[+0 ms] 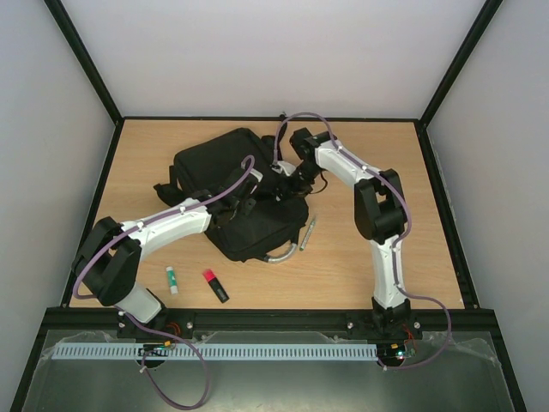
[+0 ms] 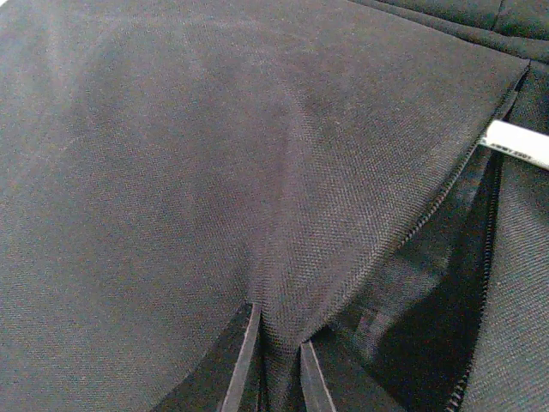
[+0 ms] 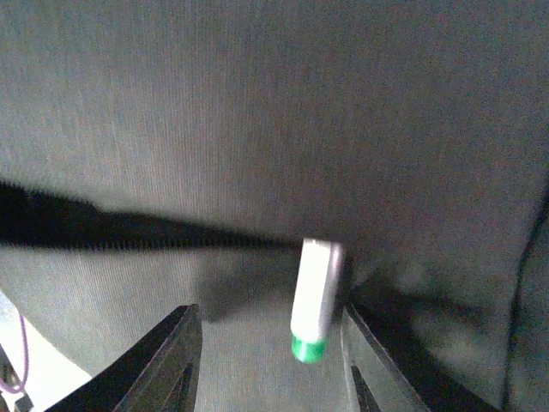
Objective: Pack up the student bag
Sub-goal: Place the stationery in the student bag.
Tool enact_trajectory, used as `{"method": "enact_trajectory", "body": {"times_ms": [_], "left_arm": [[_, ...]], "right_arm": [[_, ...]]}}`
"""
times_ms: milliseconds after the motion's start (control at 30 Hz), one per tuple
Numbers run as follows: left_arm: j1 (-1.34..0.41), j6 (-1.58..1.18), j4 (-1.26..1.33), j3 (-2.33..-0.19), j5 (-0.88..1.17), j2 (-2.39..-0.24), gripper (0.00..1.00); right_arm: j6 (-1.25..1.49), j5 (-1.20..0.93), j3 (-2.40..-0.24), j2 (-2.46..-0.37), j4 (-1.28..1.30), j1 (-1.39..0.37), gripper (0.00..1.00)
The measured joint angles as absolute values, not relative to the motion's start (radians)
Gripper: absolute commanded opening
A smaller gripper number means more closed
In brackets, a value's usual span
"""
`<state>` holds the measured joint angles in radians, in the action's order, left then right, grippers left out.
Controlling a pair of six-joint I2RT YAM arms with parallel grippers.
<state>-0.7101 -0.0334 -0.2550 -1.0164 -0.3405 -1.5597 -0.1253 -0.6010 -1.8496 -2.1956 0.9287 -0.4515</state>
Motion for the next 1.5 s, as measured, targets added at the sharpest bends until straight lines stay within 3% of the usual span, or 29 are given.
{"method": "enact_trajectory", "body": {"times_ms": [400, 633, 800, 1500], "left_arm": [[-0.711, -0.033, -0.255, -1.016, -0.342, -1.559, 0.1], [-0.711, -0.033, -0.256, -1.016, -0.34, -1.554, 0.1], [-0.711, -0.033, -0.256, -1.016, -0.334, -1.551, 0.1], [-0.711, -0.033, -0.256, -1.016, -0.33, -1.551, 0.1]], "right_arm": [[-0.365, -0.489, -1.461, -1.826, 0.756, -0.452, 0.32], [-0.488, -0.397, -1.332, -1.781, 0.549, -0.452, 0.34], [-0.525, -0.344, -1.331, -1.793, 0.442, -0.452, 0.4], [-0.612, -0.337, -1.449, -1.921, 0.429, -0.472, 0.4]]}}
